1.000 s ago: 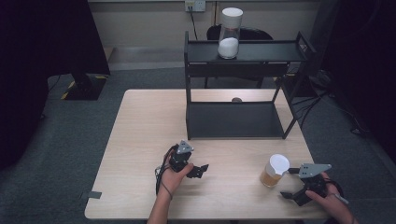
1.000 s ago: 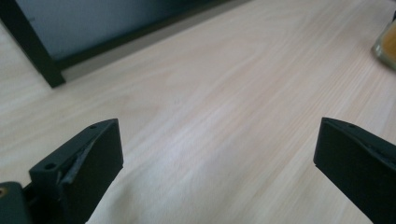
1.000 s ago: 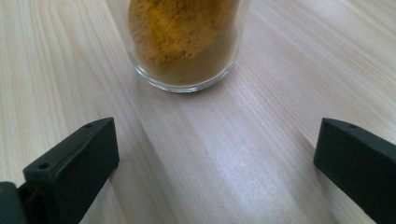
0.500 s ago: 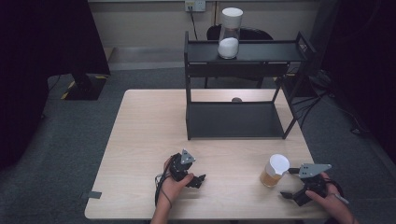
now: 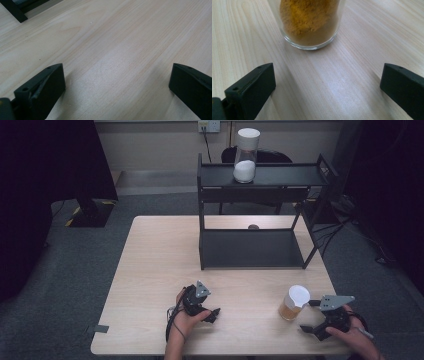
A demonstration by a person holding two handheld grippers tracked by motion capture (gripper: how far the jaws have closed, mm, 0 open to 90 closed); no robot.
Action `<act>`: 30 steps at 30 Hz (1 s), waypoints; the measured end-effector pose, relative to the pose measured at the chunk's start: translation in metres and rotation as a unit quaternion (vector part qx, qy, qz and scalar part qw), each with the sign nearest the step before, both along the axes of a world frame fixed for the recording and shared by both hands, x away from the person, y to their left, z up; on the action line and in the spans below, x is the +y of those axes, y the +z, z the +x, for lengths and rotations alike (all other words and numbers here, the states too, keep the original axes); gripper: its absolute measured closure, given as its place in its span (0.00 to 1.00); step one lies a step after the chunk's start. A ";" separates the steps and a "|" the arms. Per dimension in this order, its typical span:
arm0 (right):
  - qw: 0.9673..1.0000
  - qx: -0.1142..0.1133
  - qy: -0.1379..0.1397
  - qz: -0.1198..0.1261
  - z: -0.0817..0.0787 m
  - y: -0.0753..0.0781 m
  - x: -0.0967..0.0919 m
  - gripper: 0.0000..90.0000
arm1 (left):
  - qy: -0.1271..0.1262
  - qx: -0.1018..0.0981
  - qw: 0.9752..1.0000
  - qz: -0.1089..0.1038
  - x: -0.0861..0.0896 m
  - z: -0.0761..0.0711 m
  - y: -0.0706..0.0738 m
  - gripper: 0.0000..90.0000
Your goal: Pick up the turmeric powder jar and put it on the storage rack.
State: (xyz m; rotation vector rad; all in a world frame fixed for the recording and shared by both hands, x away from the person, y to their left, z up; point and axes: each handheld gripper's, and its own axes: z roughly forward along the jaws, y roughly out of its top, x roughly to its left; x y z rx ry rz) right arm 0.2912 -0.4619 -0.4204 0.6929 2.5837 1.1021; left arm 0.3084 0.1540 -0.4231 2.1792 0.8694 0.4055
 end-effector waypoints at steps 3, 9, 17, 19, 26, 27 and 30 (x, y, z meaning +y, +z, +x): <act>1.000 0.001 -0.002 0.000 0.000 0.000 0.001 0.00 | 0.000 0.000 1.000 0.000 0.000 0.000 0.000 0.00; 1.000 0.011 0.001 0.003 0.004 0.003 0.002 0.01 | 0.000 0.000 1.000 0.000 0.000 0.000 0.000 0.00; 1.000 0.008 0.011 0.021 0.009 0.010 0.005 0.01 | 0.000 0.000 1.000 0.000 0.000 0.000 0.000 0.00; 1.000 0.005 0.012 0.020 0.009 0.012 0.008 0.01 | 0.000 0.000 1.000 0.000 0.000 0.000 0.000 0.00; 0.999 0.005 0.024 0.038 0.013 0.013 0.016 0.01 | 0.000 0.000 1.000 0.000 0.000 0.000 0.000 0.00; 0.999 0.004 0.027 0.040 0.014 0.013 0.017 0.01 | 0.000 0.000 1.000 0.000 0.000 0.000 0.000 0.00; 0.998 0.005 0.030 0.052 0.017 0.012 0.020 0.02 | 0.000 0.000 1.000 0.000 0.000 0.000 0.000 0.00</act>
